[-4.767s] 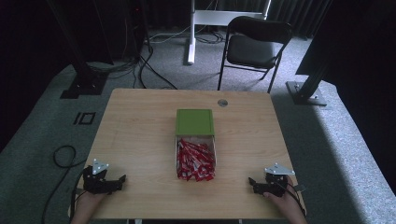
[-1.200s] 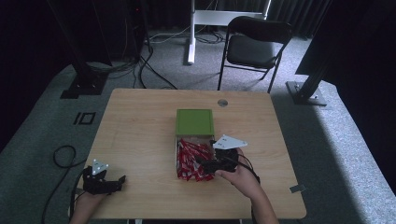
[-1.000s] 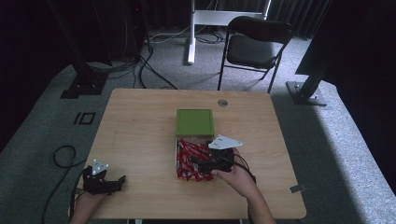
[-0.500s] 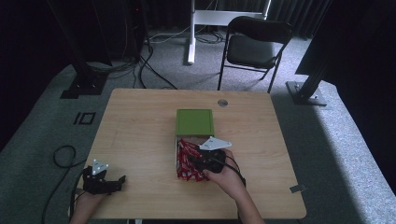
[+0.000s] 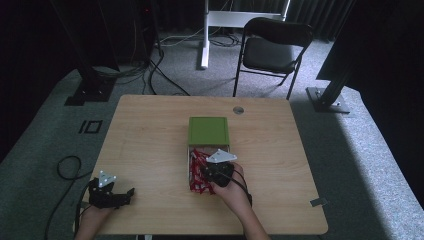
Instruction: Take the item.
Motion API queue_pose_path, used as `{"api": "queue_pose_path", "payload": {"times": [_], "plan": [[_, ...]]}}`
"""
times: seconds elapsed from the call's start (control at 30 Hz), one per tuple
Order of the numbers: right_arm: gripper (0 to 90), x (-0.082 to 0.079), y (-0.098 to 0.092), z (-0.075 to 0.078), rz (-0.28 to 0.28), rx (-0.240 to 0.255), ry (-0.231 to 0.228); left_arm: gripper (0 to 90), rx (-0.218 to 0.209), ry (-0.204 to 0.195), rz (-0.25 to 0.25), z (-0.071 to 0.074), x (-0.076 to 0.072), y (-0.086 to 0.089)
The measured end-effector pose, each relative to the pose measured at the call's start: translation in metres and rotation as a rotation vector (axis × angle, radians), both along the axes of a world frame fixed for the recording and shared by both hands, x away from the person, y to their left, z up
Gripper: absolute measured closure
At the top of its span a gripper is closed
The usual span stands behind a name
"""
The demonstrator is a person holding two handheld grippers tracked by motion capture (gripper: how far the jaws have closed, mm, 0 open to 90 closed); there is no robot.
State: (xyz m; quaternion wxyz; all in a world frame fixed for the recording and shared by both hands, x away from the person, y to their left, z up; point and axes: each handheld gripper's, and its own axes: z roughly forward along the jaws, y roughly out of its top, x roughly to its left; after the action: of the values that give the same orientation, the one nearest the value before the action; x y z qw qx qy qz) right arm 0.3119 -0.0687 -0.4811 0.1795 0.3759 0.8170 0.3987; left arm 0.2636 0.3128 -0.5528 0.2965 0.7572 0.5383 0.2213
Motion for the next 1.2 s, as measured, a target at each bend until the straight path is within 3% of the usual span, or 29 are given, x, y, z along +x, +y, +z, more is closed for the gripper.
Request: {"api": "queue_pose_path", "payload": {"times": [0.2,0.33,0.43,0.77,0.9,1.2], "plan": [[70.4,0.001,0.004,-0.004,-0.039,-0.015,-0.004,1.4,0.000,0.000,0.000,0.000,0.000,0.000],[78.0,0.001,0.007,-0.007,-0.050,-0.030,-0.004,1.5,0.000,0.000,0.000,0.000,0.000,0.000],[82.7,0.000,0.007,-0.006,-0.028,-0.041,-0.012,1.4,0.000,0.000,0.000,0.000,0.000,0.000],[83.0,-0.007,-0.003,0.007,-0.007,0.041,0.004,1.4,0.002,0.001,-0.001,0.000,0.000,0.000],[83.1,-0.009,-0.006,0.010,-0.001,0.051,0.021,1.4,0.001,0.000,0.000,0.000,0.000,0.000],[83.2,-0.015,-0.015,0.020,0.010,0.074,0.010,1.4,0.000,0.000,0.000,0.000,0.000,0.000]]}}
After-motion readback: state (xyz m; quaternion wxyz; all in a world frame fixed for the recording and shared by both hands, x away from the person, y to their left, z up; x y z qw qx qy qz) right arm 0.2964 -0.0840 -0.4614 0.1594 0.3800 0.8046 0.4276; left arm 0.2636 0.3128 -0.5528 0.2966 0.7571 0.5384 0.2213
